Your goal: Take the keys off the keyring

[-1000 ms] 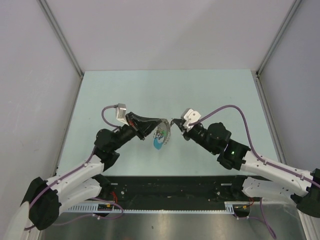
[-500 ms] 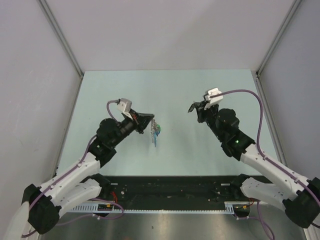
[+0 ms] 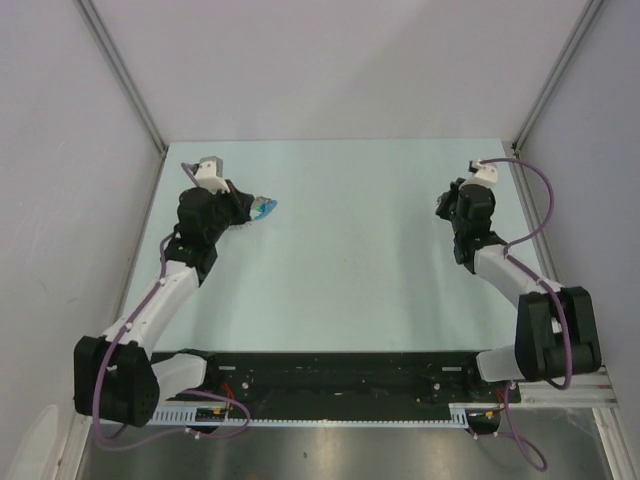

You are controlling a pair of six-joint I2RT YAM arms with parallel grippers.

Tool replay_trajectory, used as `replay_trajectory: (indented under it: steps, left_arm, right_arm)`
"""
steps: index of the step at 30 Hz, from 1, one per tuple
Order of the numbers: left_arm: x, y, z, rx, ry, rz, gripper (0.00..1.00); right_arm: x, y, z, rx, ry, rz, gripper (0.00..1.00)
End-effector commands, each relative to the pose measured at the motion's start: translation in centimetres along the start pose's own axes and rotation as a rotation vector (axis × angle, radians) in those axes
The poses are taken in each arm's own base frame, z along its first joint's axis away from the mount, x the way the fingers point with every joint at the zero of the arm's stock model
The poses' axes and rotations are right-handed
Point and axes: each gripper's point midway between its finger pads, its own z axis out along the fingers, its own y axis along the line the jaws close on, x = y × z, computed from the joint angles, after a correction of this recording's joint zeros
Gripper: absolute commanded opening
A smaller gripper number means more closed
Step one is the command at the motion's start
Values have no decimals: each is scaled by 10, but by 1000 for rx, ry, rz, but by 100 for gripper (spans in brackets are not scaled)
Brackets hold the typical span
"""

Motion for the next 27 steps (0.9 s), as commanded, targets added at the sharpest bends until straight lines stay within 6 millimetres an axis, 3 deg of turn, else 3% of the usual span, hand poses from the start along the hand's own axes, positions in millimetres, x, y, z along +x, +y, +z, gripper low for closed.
replay_trajectory:
  steps: [1,7,10,12,13,14,15,18,20,21,23,26,27]
  left_arm:
    - [-9,14,19,-50,-38,-32,0]
    - [18,34,31,-102,46,-38,0]
    - [33,44,34,-135,82,-47,0]
    - [40,44,35,-129,103,-54,0]
    - [41,43,35,-124,108,-55,0]
    - [41,42,34,-117,106,-57,0]
    - [41,43,34,-121,105,-56,0]
    - [41,54,31,-187,103,-54,1]
    - [50,67,24,-269,139,-62,1]
    - [61,78,17,-331,177,-63,0]
    - [78,84,6,-360,214,-83,1]
    - [88,81,0,-338,225,-101,0]
    - [89,81,0,-337,226,-107,0]
  right_arm:
    - [-2,-19,32,18,-28,134,1]
    - [35,-37,58,58,77,158,4]
    - [36,-37,60,51,128,184,19]
    - [25,-29,56,38,140,181,37]
    - [11,-19,49,2,124,167,46]
    - [8,-15,43,-3,143,150,63]
    - [-6,0,38,-33,132,131,71]
    - [-26,24,13,-89,155,66,84]
    - [-23,44,-15,-139,218,70,90]
    - [-18,55,-29,-194,265,86,99]
    - [-7,68,-62,-257,361,111,100]
    - [12,92,-101,-338,443,42,100]
    - [10,97,-112,-361,426,1,100]
